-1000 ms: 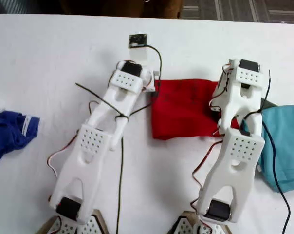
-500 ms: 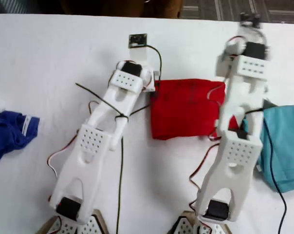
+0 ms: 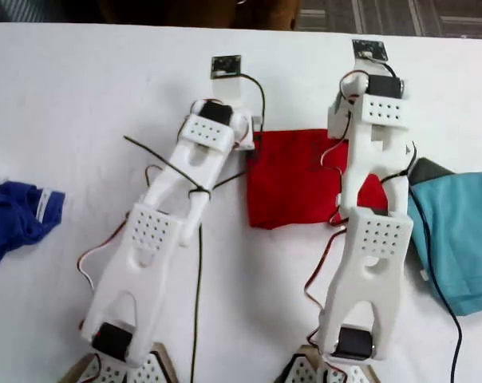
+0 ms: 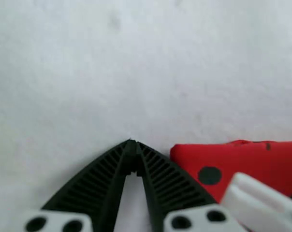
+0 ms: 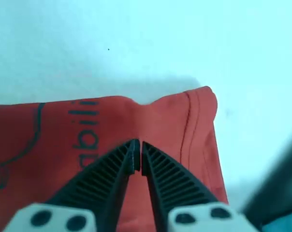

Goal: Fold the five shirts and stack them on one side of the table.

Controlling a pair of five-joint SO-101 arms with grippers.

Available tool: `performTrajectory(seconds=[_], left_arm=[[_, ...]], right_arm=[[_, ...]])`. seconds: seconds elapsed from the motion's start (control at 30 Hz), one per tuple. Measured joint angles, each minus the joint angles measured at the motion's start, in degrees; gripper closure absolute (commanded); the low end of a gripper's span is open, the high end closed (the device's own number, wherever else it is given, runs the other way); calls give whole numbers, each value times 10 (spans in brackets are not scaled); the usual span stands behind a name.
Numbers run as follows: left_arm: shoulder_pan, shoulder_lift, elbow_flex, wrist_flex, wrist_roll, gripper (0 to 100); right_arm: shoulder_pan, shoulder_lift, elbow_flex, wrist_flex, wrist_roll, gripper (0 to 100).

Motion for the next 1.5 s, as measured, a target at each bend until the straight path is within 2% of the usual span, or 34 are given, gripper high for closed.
performTrajectory(seconds=[0.2,0.33,0.47,0.53,0.7,0.83,1.0,1.1,1.2,1.37,1.5], left_arm=[[-2,-1,-11,47,-40,934],[-12,-1,-36,152,-92,934],[-52,0,-57,280,-153,940],[-81,0,-55,304,-178,940],[-138,-62,43,315,-198,940],[-143,-174,154,315,-201,940],[-149,-324,274,315,-204,940],[-156,-398,348,315,-235,940],[-165,-458,419,315,-269,940],[-197,-521,507,315,-286,940],[-222,-542,539,315,-286,940]], right_arm=[[6,-1,-55,83,6,979],[4,-36,-52,87,52,980],[11,-111,-12,88,113,980],[11,-156,13,88,146,980],[23,-270,45,88,192,980],[60,-331,98,89,196,979],[127,-393,258,89,205,977],[152,-423,371,89,224,971],[176,-428,446,89,244,891],[200,-430,456,89,252,695],[194,-430,456,60,252,668]])
